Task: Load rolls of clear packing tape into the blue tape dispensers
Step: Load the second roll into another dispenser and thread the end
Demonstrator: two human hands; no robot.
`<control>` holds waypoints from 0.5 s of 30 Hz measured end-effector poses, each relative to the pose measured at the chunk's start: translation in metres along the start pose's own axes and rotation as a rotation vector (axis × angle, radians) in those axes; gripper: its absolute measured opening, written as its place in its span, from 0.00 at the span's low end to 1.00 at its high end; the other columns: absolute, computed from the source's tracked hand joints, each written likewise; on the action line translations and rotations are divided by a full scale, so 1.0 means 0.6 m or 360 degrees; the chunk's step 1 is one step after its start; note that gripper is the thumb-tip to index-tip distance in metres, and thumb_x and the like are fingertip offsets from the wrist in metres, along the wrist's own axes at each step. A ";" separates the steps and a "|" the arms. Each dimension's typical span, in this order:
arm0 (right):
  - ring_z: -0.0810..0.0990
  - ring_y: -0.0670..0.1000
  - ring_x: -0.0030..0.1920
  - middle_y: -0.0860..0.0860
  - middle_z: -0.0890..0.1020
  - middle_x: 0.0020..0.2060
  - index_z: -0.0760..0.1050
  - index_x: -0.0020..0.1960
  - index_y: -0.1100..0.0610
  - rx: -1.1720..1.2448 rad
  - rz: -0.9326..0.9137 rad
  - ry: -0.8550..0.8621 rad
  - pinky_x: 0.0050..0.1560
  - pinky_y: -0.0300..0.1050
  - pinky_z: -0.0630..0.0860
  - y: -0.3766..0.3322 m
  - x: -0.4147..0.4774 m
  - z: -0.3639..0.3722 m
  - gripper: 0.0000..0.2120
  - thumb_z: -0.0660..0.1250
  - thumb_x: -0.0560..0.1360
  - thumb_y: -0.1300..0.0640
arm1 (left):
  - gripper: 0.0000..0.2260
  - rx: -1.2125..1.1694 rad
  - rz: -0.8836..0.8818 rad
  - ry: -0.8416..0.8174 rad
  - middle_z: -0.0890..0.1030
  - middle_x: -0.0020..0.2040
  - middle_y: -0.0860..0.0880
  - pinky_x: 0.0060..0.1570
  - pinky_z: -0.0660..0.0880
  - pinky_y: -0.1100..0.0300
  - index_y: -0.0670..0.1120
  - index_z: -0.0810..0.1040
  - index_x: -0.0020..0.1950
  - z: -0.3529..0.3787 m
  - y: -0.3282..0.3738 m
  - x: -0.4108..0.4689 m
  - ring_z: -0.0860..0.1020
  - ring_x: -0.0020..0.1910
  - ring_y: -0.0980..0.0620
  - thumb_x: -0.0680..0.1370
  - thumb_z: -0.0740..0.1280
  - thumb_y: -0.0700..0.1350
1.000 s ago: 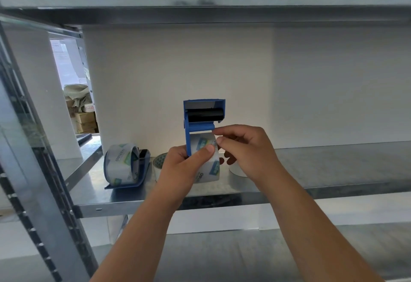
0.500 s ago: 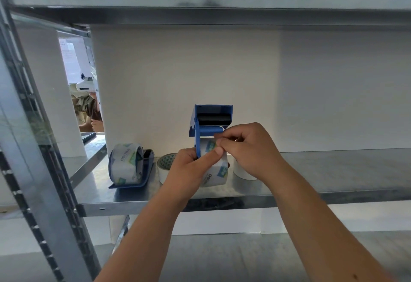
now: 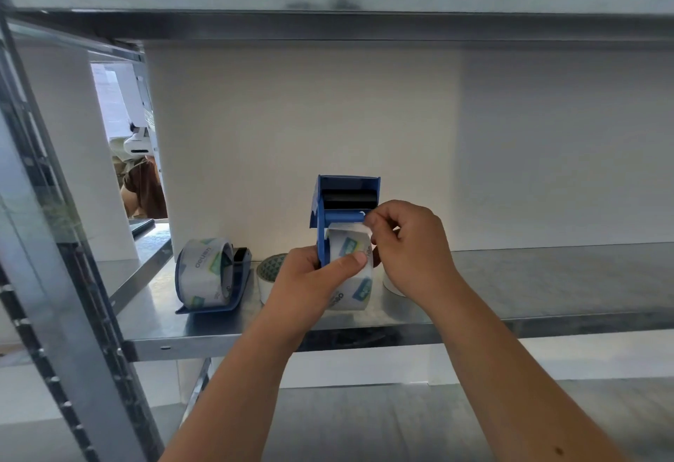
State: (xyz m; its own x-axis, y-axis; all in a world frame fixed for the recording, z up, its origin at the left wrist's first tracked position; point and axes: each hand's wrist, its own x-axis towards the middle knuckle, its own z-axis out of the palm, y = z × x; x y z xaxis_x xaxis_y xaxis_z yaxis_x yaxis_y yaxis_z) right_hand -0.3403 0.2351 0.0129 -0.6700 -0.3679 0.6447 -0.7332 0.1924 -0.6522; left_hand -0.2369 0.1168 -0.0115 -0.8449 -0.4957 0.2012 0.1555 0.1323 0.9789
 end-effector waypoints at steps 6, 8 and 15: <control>0.81 0.48 0.34 0.44 0.81 0.33 0.79 0.44 0.53 -0.0075 -0.0055 0.0177 0.39 0.49 0.80 -0.004 0.003 0.005 0.10 0.64 0.83 0.56 | 0.13 -0.0128 -0.0173 -0.0011 0.89 0.48 0.37 0.60 0.80 0.30 0.43 0.81 0.46 0.002 -0.001 -0.006 0.87 0.50 0.33 0.71 0.80 0.48; 0.81 0.50 0.34 0.47 0.81 0.32 0.77 0.42 0.54 -0.0140 -0.0090 0.0214 0.38 0.53 0.81 -0.004 0.010 0.005 0.11 0.63 0.83 0.55 | 0.16 -0.0055 -0.0188 -0.0066 0.88 0.49 0.36 0.59 0.80 0.31 0.42 0.78 0.45 0.000 0.000 -0.008 0.88 0.50 0.34 0.68 0.82 0.46; 0.82 0.47 0.37 0.48 0.83 0.36 0.77 0.45 0.52 -0.0149 -0.0084 0.0104 0.40 0.46 0.80 -0.018 0.034 0.006 0.09 0.61 0.83 0.56 | 0.39 -0.0124 -0.0307 -0.0160 0.85 0.56 0.32 0.53 0.81 0.41 0.34 0.76 0.60 0.006 -0.004 0.000 0.86 0.56 0.33 0.54 0.82 0.49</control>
State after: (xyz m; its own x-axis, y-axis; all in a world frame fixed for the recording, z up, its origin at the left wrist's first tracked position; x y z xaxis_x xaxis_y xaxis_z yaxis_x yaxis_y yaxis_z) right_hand -0.3459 0.2222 0.0318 -0.6339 -0.3205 0.7038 -0.7734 0.2597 -0.5783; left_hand -0.2392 0.1197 -0.0140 -0.9089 -0.4170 0.0092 0.0217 -0.0252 0.9994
